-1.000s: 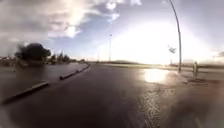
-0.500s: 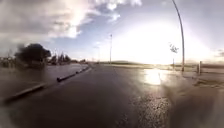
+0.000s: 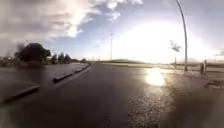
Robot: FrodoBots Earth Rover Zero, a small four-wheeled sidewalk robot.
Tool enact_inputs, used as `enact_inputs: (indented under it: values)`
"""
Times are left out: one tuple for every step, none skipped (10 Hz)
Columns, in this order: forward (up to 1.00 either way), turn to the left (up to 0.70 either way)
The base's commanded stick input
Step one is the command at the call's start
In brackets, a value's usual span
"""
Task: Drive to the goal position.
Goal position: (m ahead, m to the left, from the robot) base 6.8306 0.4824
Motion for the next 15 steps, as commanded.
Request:
enact_inputs:
  values:
    - [0.7,0.0]
    - [0.7,0.0]
    - [0.7,0.0]
    - [0.7,0.0]
    - [0.7,0.0]
    - [0.7,0.0]
    - [0.7,0.0]
    - [0.7,0.0]
    - [0.7,0.0]
    - [0.7,0.0]
    - [0.7,0.0]
    - [0.7,0.0]
    - [0.7,0.0]
    - [0.7,0.0]
    - [0.7,0.0]
